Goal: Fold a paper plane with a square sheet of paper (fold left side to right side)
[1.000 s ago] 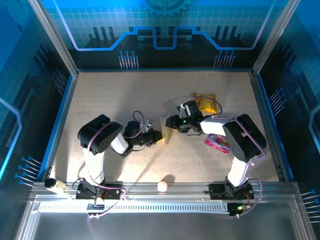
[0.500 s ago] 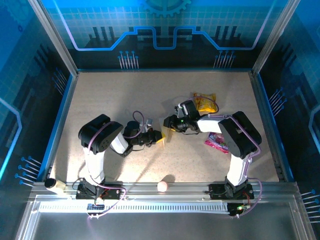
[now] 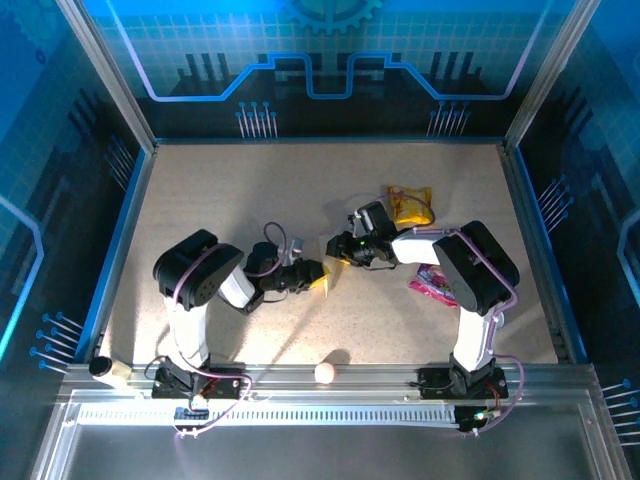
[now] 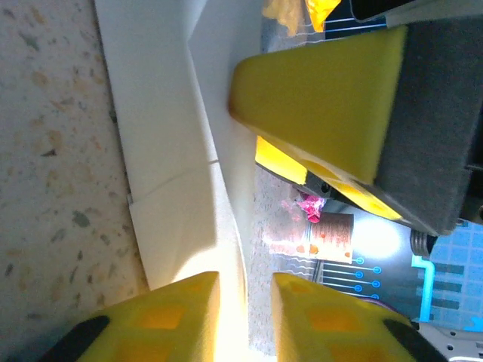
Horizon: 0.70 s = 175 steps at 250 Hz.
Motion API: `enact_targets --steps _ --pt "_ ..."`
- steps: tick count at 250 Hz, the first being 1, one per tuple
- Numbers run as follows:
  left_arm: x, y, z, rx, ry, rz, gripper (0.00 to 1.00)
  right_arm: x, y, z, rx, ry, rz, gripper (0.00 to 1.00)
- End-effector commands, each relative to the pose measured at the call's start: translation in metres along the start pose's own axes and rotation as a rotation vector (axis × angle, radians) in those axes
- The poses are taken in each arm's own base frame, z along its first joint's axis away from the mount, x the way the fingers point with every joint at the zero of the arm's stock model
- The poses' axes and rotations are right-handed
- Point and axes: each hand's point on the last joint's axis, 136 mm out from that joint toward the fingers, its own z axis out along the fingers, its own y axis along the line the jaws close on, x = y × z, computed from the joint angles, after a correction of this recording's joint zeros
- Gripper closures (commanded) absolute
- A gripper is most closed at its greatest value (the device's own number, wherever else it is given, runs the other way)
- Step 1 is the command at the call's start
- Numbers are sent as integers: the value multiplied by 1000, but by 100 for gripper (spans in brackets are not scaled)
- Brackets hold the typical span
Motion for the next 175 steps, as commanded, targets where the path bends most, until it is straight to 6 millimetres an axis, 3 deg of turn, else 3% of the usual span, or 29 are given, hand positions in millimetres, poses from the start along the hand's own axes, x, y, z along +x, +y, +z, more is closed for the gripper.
enact_targets --steps 1,54,175 --pt "-5 -3 -12 -36 -28 33 68 22 -23 10 90 63 20 58" --pt "-22 -1 -22 -85 -77 24 58 22 -24 10 99 60 19 58" --pt "-28 8 2 -81 -25 -7 61 22 -25 10 113 67 17 58"
